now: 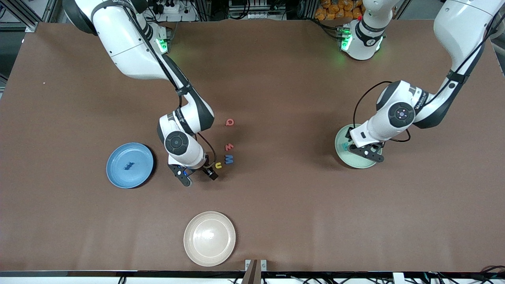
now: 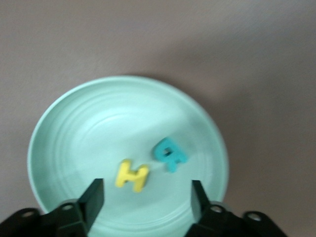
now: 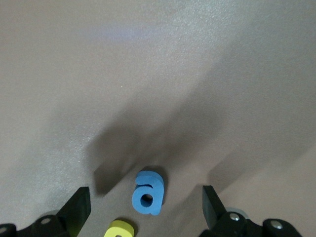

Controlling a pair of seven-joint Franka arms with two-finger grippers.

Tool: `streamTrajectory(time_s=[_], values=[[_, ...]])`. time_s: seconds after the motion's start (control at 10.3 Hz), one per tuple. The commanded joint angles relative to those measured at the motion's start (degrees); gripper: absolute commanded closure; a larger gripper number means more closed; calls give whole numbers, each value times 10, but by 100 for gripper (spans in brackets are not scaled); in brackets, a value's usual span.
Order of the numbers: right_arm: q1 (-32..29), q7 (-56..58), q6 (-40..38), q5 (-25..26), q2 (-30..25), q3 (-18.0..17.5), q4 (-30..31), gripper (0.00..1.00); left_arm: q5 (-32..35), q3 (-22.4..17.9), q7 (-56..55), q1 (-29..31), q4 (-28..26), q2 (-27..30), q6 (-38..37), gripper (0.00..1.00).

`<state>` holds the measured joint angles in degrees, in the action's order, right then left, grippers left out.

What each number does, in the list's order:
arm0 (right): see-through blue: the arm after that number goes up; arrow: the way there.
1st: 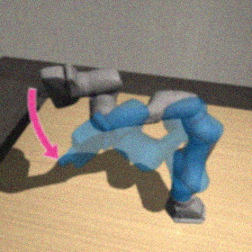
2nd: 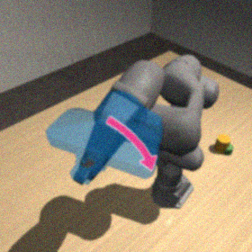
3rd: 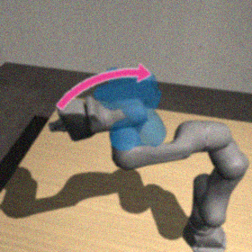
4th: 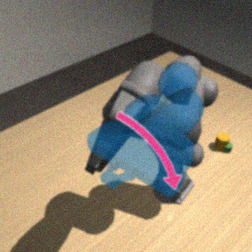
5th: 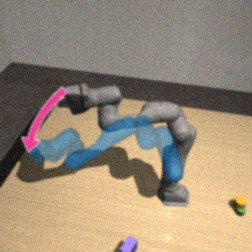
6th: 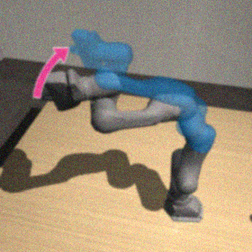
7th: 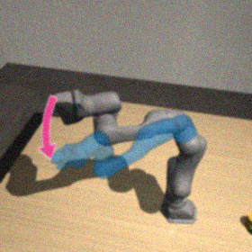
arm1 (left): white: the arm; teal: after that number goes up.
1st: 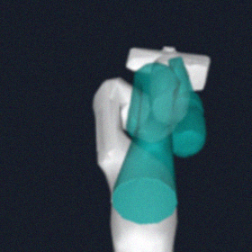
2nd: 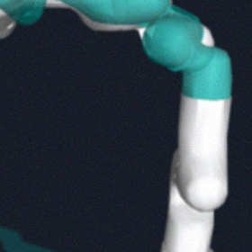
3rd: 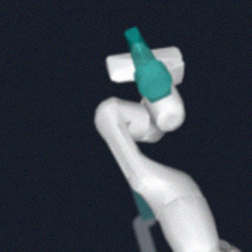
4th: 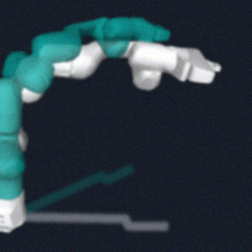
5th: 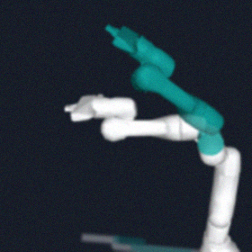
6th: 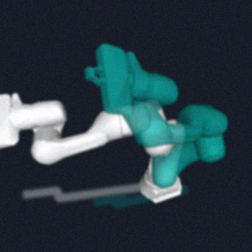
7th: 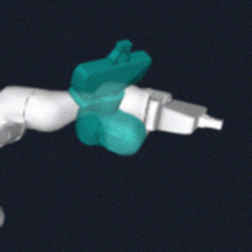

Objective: Sort upper and lower case letters into plates

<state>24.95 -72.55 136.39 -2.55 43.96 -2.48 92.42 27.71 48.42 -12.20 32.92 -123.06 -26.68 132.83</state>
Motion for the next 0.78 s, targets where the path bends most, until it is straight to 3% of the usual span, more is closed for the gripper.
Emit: streamTrajectory(time_s=[0.0,0.1,0.49,0.68], values=[[4,-8,4,-3,7,3,-7,91,-5,12,-105,-58,31,2,-2,0],[9,-7,20,-3,6,3,1,100,-6,12,-138,-90,58,-14,-2,0],[16,3,36,-1,4,3,20,100,-1,7,-233,-195,148,-70,-1,0],[3,34,21,0,-15,4,20,100,1,-26,-321,-265,191,-89,-1,0]])
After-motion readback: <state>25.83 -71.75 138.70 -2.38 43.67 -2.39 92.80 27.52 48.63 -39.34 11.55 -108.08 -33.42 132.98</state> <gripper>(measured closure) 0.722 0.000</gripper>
